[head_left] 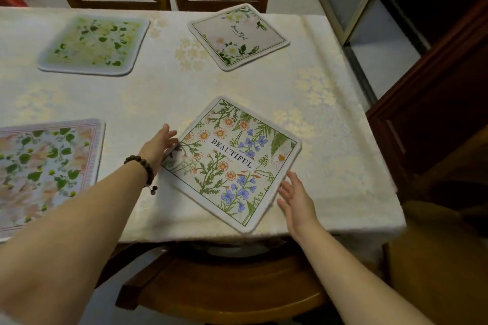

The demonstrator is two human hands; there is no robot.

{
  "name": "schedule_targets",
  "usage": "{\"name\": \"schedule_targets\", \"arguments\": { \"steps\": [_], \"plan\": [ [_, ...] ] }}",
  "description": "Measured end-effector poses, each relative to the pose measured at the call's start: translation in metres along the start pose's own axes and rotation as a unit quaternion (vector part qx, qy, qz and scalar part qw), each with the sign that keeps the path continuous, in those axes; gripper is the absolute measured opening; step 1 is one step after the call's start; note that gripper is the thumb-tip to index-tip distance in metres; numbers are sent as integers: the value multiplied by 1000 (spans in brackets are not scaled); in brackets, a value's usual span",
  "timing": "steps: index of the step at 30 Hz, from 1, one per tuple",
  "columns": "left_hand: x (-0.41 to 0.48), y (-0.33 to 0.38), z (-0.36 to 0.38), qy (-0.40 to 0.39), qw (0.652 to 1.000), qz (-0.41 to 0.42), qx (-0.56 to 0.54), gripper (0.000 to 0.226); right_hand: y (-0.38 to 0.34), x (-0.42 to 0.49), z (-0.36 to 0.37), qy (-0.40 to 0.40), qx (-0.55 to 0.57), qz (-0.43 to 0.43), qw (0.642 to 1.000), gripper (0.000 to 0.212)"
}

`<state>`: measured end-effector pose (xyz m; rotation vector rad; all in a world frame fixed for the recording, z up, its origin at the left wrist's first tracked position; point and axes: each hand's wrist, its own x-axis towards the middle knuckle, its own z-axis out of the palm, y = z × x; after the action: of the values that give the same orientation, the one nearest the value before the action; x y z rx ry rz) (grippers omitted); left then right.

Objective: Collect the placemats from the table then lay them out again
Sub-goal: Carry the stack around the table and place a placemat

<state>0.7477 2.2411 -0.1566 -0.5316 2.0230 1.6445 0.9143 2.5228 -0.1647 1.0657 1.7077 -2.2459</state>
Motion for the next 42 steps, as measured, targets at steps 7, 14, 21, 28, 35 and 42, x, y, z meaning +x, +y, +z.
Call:
{"name": "schedule_targets", "arguments": {
  "steps": [7,14,21,28,35,42],
  "plan": [
    [1,3,-7,34,999,-10,5,62,-12,13,-3,-7,-21,-3,1000,24],
    [-25,-10,-21,-19,993,-76,-83,64,-44,41,-15,-23,-36,-5,999,25],
    [-59,-42,-5,-46,980,-113,-156,62,-66,70,-34,-25,-45,18,999,41],
    [-71,-49,16,27,980,-65,-187,58,-63,69,-48,-2,-91,7,996,53],
    [-77,-54,32,12,981,-44,-191,61,-41,49,-46,-3,-75,8,997,39],
    [-88,-66,33,1,977,-53,-206,60,-26,37,-59,8,-69,17,997,41]
  ]
}}
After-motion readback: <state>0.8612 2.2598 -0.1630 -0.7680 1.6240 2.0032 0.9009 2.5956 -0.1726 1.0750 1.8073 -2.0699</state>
